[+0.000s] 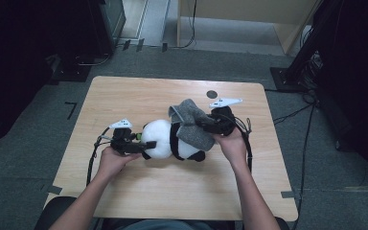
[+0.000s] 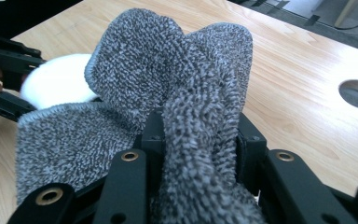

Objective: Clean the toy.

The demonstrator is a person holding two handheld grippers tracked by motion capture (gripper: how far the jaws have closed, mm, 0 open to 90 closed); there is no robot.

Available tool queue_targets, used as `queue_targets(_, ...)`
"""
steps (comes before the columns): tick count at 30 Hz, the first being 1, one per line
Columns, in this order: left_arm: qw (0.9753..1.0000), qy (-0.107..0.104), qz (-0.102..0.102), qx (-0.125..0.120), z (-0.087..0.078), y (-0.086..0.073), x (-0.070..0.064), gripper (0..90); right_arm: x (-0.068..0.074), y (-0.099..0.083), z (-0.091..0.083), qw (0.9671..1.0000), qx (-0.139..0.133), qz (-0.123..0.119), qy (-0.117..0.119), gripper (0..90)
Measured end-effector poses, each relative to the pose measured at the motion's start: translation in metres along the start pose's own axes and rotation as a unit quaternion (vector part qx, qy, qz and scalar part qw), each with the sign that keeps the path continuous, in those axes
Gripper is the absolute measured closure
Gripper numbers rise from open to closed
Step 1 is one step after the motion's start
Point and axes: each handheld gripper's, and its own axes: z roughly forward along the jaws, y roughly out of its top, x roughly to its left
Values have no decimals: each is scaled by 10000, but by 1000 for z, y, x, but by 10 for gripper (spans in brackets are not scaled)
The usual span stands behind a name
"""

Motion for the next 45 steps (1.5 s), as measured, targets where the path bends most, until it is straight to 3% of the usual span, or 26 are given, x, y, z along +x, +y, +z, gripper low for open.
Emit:
queue_targets(7,10000,-10,-44,-7,0,0,0,284,-13,-9,-8,9996,107,83,-244,670)
queue_targets(12,10000,5,-10,20,0,0,0,284,-15,-6,-20,9995,-105,172,-224,685)
queue_targets(14,10000,14,-22,10,0,0,-1,287,-10,-1,-26,9995,-221,171,-153,685)
queue_targets(18,10000,43,-16,-15,-1,0,-3,290,13,18,-40,9984,-544,-101,105,686)
queue_targets(21,10000,57,-18,-27,-1,-1,-4,291,29,30,-39,9968,-662,-267,353,686)
queue_targets(24,9999,87,-29,-58,-1,-1,-5,292,45,41,-29,9953,-653,-485,527,685)
queue_targets(30,9998,156,13,-104,-1,-3,-8,292,73,56,10,9926,-447,-706,878,685)
queue_targets(37,9998,190,38,-106,-1,-3,-9,292,94,59,63,9920,254,-817,924,684)
queue_targets(40,9998,182,23,-116,-1,-3,-9,292,101,54,80,9910,520,-919,824,681)
queue_targets(45,9998,188,-8,-73,-1,-2,-9,293,102,47,86,9906,555,-998,752,677)
